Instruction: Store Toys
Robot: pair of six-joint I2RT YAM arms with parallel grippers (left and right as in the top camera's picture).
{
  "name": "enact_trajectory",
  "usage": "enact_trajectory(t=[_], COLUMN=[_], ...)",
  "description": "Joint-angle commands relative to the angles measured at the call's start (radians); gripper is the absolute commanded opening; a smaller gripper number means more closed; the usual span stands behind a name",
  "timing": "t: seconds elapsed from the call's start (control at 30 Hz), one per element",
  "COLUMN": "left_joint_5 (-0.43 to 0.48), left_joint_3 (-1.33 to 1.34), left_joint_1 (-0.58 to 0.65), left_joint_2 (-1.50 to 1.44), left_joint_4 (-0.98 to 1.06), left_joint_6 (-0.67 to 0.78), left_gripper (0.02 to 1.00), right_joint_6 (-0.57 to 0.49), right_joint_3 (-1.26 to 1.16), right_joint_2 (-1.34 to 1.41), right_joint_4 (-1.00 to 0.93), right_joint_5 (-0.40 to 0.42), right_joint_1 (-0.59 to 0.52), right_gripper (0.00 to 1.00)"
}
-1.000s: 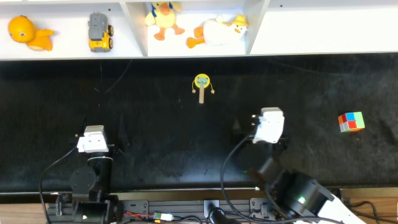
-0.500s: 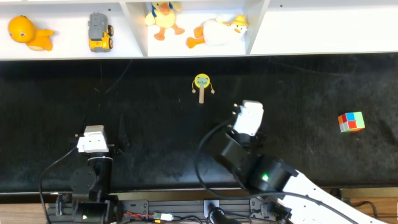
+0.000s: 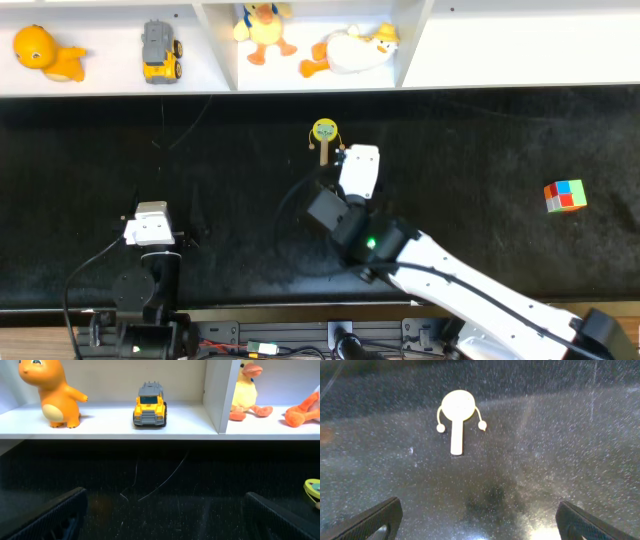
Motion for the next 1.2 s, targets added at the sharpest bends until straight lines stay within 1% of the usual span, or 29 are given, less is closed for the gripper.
enact_trajectory(t=[0.03, 0.1, 0.27, 0.57, 0.87, 0.93, 1.07, 1.2], left_joint_5=[-0.001, -0.001, -0.001, -0.001, -0.001, -0.001, -0.001, -0.001], left_joint_3=[-0.001, -0.001, -0.001, -0.001, -0.001, -0.001, -0.001, -0.001], left_joint_1=[-0.003, -0.003, -0.003, -0.003, -0.003, -0.003, -0.003, -0.003], left_joint_2=[-0.010, -0.010, -0.010, -0.010, -0.010, -0.010, -0.010, -0.010], left_joint_4=[-0.002, -0.002, -0.002, -0.002, -0.002, -0.002, -0.002, -0.002], left_joint_6=[0.019, 0.019, 0.019, 0.019, 0.019, 0.019, 0.019, 0.019], left_gripper=[0.998, 0.998, 0.998, 0.998, 0.998, 0.998, 0.998, 0.998], right_joint_6=[0.007, 0.007, 0.006, 0.003, 0.003, 0.003, -0.043, -0.095], right_joint_3=[0.077, 0.111, 0.168, 0.289, 0.304, 0.304, 0.304, 0.304], right_joint_2=[0.054, 0.095, 0.179, 0.362, 0.430, 0.436, 0.439, 0.440], right_joint_4=[0.001, 0.002, 0.013, 0.017, 0.000, 0.001, 0.001, 0.001], right_joint_5=[-0.097, -0.136, -0.183, -0.226, -0.224, -0.211, -0.185, -0.197], right_joint_1=[-0.060, -0.097, -0.125, -0.126, -0.139, -0.150, -0.160, -0.177], right_gripper=[0.993, 0.998, 0.996, 0.996, 0.996, 0.996, 0.996, 1.000])
